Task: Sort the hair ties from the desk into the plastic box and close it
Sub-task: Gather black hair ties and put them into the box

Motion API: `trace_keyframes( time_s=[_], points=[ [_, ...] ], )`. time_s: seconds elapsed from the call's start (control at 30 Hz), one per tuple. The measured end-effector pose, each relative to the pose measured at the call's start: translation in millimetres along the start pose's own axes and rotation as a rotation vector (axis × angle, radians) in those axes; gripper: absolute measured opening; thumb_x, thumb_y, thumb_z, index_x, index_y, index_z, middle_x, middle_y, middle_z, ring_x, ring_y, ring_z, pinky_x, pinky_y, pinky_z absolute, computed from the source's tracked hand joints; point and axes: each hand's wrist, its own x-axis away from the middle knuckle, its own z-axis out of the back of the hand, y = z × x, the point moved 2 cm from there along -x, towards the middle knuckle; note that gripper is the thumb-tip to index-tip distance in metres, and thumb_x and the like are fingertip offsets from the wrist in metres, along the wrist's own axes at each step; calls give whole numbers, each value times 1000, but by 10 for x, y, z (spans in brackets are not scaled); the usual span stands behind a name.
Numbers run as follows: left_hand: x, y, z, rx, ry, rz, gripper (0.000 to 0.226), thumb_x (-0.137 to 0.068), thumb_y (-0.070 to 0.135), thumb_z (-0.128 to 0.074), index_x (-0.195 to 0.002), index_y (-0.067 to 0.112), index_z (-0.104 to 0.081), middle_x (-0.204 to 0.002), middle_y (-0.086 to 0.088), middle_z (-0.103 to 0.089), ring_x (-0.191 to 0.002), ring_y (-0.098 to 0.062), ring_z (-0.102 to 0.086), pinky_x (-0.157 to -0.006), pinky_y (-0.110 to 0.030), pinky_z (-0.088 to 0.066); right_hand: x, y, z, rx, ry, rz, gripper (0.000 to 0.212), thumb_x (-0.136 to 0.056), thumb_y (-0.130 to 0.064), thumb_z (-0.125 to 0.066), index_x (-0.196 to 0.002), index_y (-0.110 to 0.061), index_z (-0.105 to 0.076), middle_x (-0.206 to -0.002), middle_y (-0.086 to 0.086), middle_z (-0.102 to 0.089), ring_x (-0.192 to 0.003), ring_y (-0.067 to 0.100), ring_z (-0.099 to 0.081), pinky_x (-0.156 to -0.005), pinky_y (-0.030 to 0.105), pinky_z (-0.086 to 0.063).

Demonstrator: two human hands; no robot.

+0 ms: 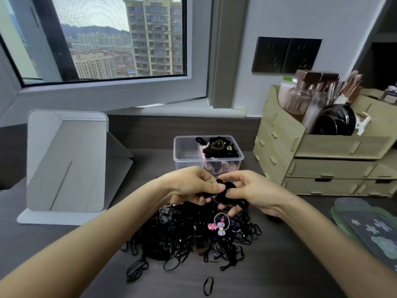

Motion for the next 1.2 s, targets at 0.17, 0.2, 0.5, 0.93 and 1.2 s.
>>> trace_keyframes(
  time_s=[0.17, 0.2, 0.5, 0.93, 1.2],
  points=[
    [-9, -3, 26, -271, 87, 7, 33, -77, 35, -68, -51, 21, -53, -56, 0, -54, -50, -15, -47, -56, -27, -37, 9, 52, 42, 37, -9, -47, 63, -85, 14, -53, -141, -9, -35, -108, 20, -65, -95, 40, -66, -72, 41, -60],
    [-10, -3, 40, -307, 153, -10, 34, -77, 32, -67, -50, 20, -51, -56, -3, -52, -50, -16, -45, -55, -26, -36, 23, 56, 51, 64, -6, -56, 67, -84, 16, -52, -142, -12, -34, -120, 21, -59, -96, 38, -66, -73, 41, -60],
    [34, -20, -34, -328, 138, -130, 23, -84, 26, -67, -76, 6, -59, -59, 4, -47, -57, -10, -46, -56, -20, -41, 74, 21, 27, 122, 66, 39, 54, -82, 19, -51, -130, -5, -48, -101, 7, -65, -61, 14, -70, -53, 18, -53],
    [65, -57, 80, -366, 278, -158, 39, -86, 25, -62, -53, 20, -42, -53, 0, -40, -51, -16, -35, -52, -28, -28, 112, 78, 42, 150, 4, -17, 76, -82, 19, -54, -145, -16, -30, -138, 22, -45, -99, 20, -62, -74, 32, -58],
    [56, 154, 193, -839, 307, -250, 30, -88, 28, -59, -66, 14, -45, -59, 5, -42, -51, -9, -36, -46, -17, -30, 128, -17, 128, 506, 116, 71, 61, -89, 1, -56, -140, -26, -40, -137, 12, -50, -96, 20, -69, -71, 32, -61]
  ],
)
